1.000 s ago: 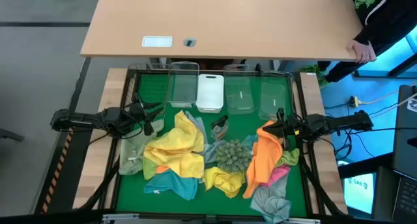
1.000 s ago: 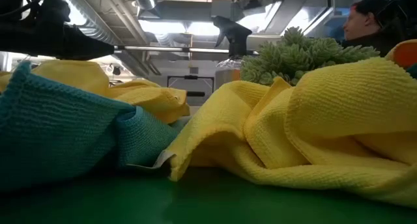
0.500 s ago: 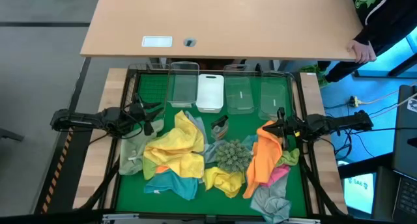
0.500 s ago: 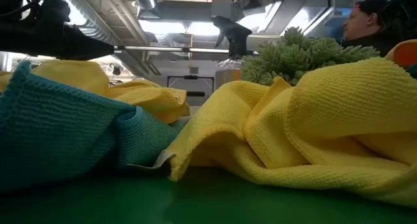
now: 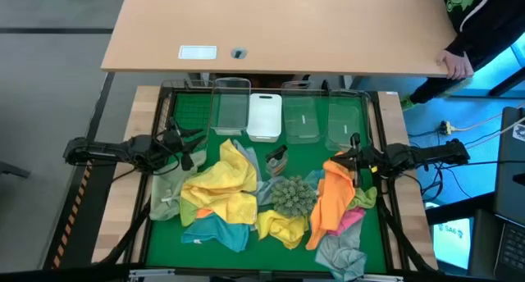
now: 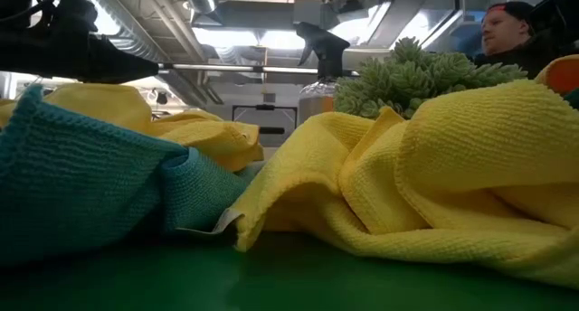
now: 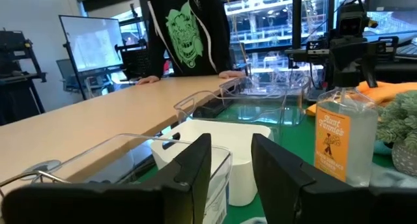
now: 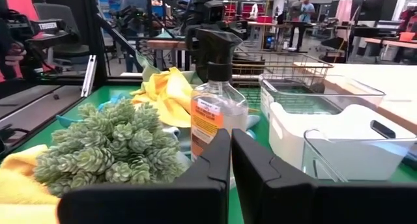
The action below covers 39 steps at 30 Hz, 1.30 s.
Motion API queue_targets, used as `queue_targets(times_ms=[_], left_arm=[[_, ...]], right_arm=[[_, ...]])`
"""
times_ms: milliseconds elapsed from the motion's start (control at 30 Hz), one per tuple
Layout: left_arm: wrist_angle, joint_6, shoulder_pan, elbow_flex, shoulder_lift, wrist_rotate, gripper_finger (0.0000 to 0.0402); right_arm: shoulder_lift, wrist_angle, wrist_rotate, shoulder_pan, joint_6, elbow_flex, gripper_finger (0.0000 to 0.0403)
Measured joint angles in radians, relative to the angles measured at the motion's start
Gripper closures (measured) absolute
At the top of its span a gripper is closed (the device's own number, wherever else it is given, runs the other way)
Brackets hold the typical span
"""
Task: Sort microfiber towel by color & place in baskets
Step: Put the top left yellow microfiber towel into the left transparent bin
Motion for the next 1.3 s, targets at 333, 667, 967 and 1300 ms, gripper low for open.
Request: queue_targets(times_ms=[333,667,967,1300], left_arm=[[0.000,-0.004,0.000,0.000,0.000,0.001,0.0296],[0.003,-0.011,0.000,0.000,0.000,0.001,0.0296],[0.003,-0.168,0.000,0.000,0.000,-0.042,0.0296],[0.005,-0.319,0.000,0.000,0.000,-0.062,0.0238]], right_arm=[[0.000,0.005,-0.013,0.000,0.001,0.000,0.0386],[0.000,0.009,-0.018,0.000,0.002,0.000,0.0386],[0.000,0.010,-0.010,0.000,0.112,0.000,0.0386],[0.000,0.010,-0.009,0.000,0.119,0.001,0.0386]])
